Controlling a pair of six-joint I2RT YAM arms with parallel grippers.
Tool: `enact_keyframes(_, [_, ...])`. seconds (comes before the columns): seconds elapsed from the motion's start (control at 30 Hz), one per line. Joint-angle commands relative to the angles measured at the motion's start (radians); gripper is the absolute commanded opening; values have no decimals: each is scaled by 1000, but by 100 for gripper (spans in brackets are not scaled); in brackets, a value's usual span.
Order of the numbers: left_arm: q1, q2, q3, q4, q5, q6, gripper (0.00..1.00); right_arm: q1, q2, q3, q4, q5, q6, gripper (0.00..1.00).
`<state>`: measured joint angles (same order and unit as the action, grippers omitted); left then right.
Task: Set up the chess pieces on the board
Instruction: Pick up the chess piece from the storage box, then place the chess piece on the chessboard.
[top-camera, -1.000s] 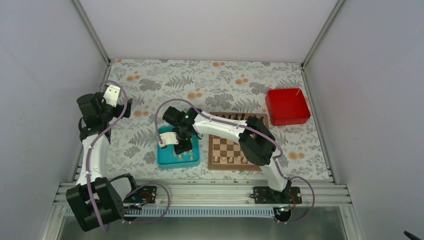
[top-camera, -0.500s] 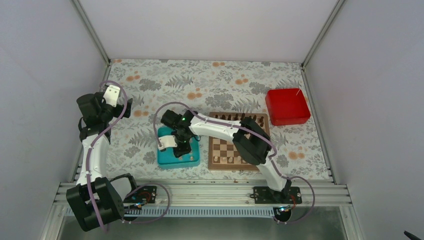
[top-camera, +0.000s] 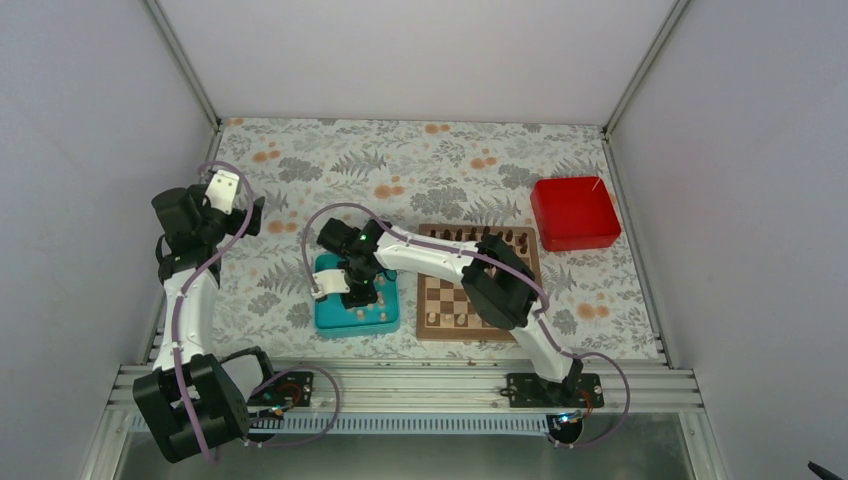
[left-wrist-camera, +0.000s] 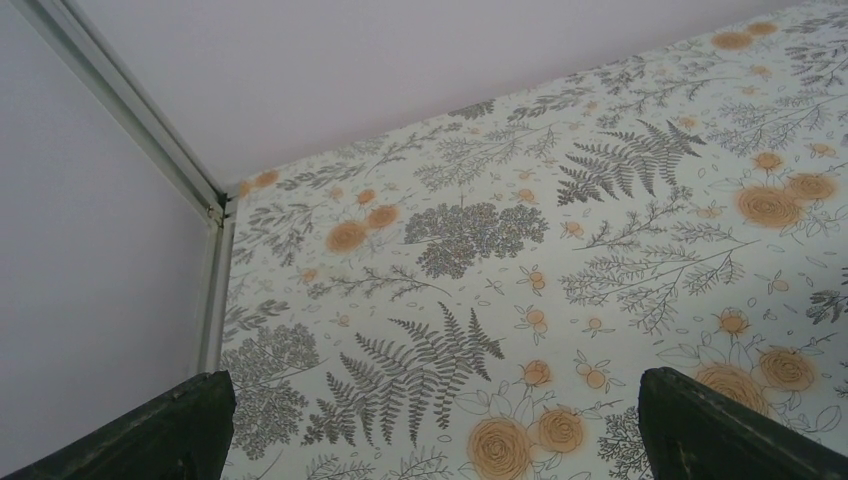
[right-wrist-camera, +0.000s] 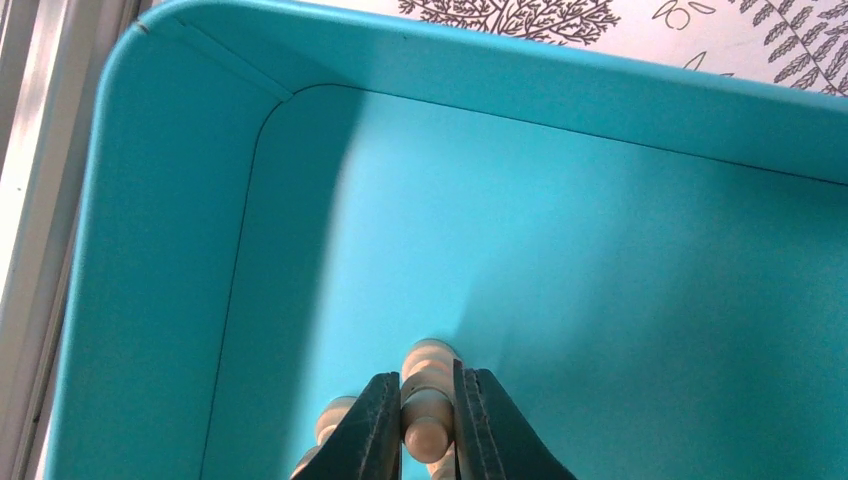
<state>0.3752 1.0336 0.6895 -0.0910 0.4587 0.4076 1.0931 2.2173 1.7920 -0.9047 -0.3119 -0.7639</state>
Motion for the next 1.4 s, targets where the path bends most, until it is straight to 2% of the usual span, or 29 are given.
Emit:
enact_keyframes(0.0, [8, -12, -5, 8, 33, 7, 100, 11, 2, 17, -4, 2, -5, 12])
enact_keyframes(0.27, [13, -16, -4, 5, 32, 5, 100, 9, -62, 1, 3, 20, 10, 4])
enact_keyframes(0.57, [16, -9, 1, 8, 28, 0, 100, -75, -336, -105, -34, 82, 34, 4])
enact_keyframes(0.73, [18, -17, 2, 7, 18, -1, 100, -219, -575, -304, -40, 92, 60, 4])
enact_keyframes(1.03, [18, -8, 10, 1, 24, -3, 100, -601, -1017, -753, -66, 80, 30, 4])
enact_keyframes(1.13, [18, -3, 12, -2, 26, -3, 100, -665, -1106, -851, -96, 88, 14, 4])
enact_keyframes(1.37, [17, -11, 16, -9, 26, -4, 100, -717, -1213, -1008, -123, 113, 2, 4])
